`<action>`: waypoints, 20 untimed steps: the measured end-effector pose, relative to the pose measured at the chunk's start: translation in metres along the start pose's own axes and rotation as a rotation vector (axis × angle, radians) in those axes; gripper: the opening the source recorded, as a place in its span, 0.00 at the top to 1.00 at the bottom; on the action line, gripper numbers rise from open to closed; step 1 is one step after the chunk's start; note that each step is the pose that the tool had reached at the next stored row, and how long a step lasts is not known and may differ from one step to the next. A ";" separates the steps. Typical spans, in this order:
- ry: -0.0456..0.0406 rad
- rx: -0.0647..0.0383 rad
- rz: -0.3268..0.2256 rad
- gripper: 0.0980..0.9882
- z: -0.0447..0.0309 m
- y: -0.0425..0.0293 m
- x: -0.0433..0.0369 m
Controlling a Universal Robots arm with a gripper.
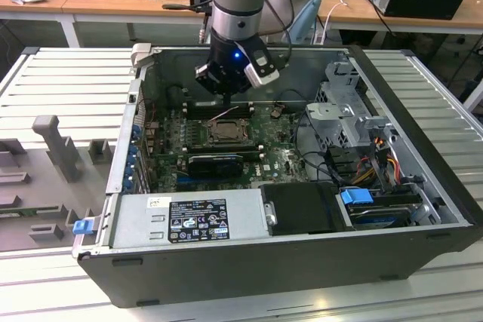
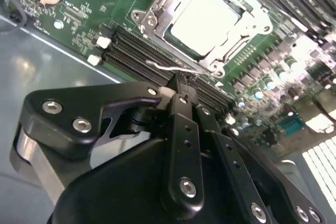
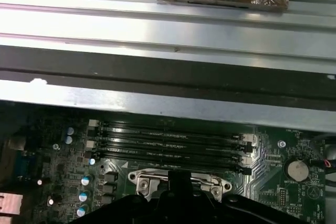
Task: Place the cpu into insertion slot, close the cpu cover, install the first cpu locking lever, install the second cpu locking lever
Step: 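Install the first cpu locking lever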
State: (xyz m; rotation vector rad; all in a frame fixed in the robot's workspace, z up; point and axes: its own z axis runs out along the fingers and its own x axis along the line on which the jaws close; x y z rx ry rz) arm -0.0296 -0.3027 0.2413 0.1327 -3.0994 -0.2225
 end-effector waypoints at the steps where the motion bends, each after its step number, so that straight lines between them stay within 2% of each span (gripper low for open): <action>1: -0.0005 0.000 0.000 0.99 0.0017 -0.0001 0.0000; 2: -0.0035 0.000 0.000 0.99 0.0020 -0.0001 0.0000; 4: -0.0184 0.001 -0.003 0.99 0.0039 0.0001 -0.0002; 5: -0.0201 0.002 -0.003 0.99 0.0047 0.0005 -0.0003; 10: -0.0209 0.002 -0.003 0.99 0.0149 0.0035 -0.0018; 14: -0.0233 0.002 -0.003 0.99 0.0191 0.0033 -0.0064; 20: -0.0235 0.004 -0.004 0.99 0.0264 0.0066 -0.0098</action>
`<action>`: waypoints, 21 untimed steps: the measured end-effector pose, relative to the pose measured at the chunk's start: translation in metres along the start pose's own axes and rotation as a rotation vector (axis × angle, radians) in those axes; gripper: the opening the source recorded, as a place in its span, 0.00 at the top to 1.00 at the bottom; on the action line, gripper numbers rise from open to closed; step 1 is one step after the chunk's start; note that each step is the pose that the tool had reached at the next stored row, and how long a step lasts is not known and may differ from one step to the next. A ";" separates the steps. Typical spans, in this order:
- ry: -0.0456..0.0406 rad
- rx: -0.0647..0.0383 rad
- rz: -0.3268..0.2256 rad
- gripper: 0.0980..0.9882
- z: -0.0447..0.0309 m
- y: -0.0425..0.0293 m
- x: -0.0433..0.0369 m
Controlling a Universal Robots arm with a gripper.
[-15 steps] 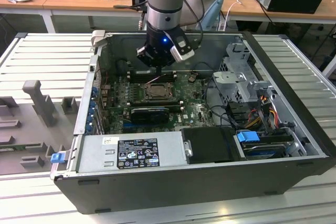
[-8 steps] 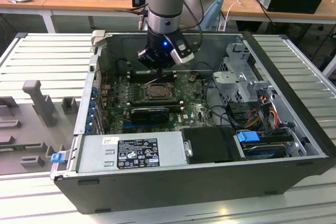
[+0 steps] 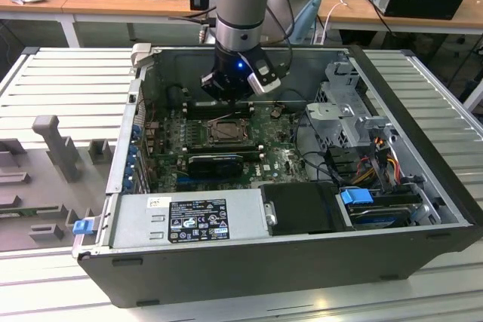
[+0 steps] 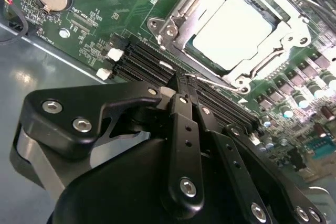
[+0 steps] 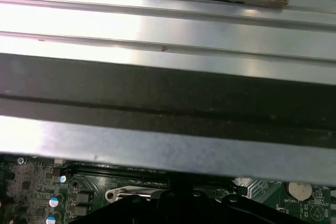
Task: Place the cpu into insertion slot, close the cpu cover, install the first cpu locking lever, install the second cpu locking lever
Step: 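Install the first cpu locking lever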
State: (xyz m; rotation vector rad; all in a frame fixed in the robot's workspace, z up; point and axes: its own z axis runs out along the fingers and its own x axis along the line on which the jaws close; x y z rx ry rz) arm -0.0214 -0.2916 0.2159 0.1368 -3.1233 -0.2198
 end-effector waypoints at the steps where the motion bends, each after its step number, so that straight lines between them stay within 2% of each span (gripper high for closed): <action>1: 0.0002 0.001 0.000 0.99 0.0006 -0.0002 -0.0002; 6: 0.0001 0.001 0.000 0.99 0.0026 -0.0032 -0.0008; 21: 0.0003 0.003 0.000 0.99 0.0096 -0.0016 -0.0058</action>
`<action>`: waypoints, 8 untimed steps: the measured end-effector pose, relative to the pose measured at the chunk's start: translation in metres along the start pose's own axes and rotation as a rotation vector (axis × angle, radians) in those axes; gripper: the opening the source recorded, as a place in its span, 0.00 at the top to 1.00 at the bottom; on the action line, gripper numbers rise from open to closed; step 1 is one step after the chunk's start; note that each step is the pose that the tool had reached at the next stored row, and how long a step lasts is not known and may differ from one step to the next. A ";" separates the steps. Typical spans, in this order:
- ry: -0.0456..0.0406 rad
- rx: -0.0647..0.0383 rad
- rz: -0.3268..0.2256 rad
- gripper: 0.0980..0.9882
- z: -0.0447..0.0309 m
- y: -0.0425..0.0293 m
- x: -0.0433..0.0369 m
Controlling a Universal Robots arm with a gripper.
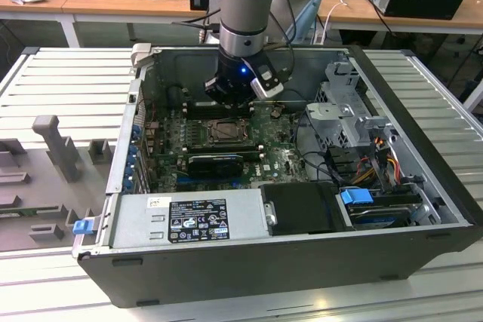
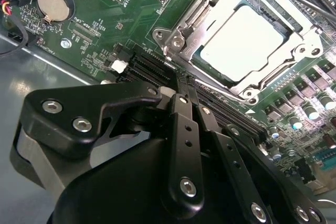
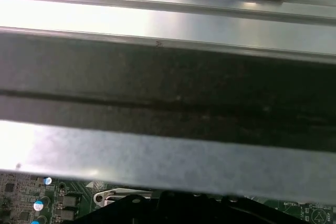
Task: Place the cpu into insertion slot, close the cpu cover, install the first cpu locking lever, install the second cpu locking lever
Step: 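Install the first cpu locking lever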
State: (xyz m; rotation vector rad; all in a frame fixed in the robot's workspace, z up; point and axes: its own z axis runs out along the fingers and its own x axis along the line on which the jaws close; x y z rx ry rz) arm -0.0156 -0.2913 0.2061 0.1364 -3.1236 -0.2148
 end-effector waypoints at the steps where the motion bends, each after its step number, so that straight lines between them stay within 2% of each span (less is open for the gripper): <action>1: 0.0000 0.001 0.000 0.99 0.0004 0.0000 -0.0001; 8: 0.0006 0.005 0.000 0.99 0.0021 -0.0007 -0.0015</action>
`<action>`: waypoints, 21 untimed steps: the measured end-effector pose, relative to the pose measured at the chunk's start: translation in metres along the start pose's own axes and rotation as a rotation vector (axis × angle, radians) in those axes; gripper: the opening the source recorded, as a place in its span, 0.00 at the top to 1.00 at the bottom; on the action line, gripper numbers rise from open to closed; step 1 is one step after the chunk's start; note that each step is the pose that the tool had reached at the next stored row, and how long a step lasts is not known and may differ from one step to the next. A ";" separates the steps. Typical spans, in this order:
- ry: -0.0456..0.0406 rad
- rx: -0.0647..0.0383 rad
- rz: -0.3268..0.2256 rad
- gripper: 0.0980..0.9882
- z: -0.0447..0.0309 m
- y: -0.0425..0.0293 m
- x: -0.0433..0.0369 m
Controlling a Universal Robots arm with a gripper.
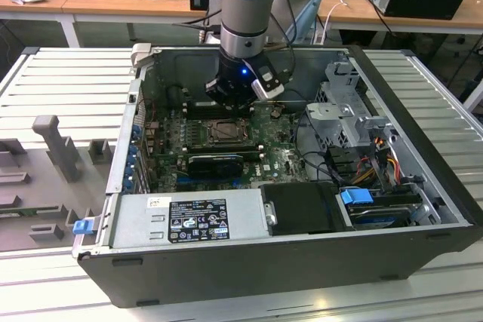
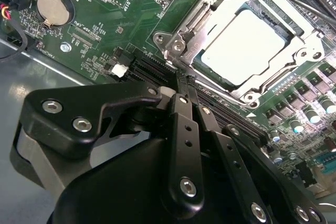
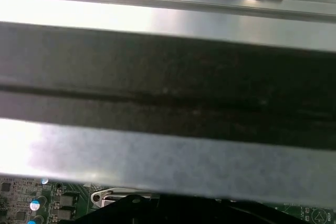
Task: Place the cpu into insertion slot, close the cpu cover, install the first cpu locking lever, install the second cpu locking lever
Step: 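Install the first cpu locking lever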
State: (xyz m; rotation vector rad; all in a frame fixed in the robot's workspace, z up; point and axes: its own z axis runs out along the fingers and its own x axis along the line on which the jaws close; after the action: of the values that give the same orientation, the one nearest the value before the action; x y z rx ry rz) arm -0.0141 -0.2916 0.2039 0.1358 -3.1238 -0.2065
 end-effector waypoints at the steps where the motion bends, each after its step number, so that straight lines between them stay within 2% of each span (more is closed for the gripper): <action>1: -0.0001 0.000 0.000 0.99 0.0001 -0.0002 0.0000; 10: -0.0001 0.001 0.000 0.99 0.0000 -0.0039 0.0003; 18: 0.0004 0.005 0.000 0.99 0.0025 -0.0044 0.0003; 20: 0.0000 0.005 0.000 0.99 0.0012 -0.0042 0.0003; 21: 0.0001 0.005 0.000 0.99 -0.0024 -0.0038 0.0003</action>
State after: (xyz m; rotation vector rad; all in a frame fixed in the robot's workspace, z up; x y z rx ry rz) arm -0.0140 -0.2957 0.2058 0.1359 -3.1243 -0.1989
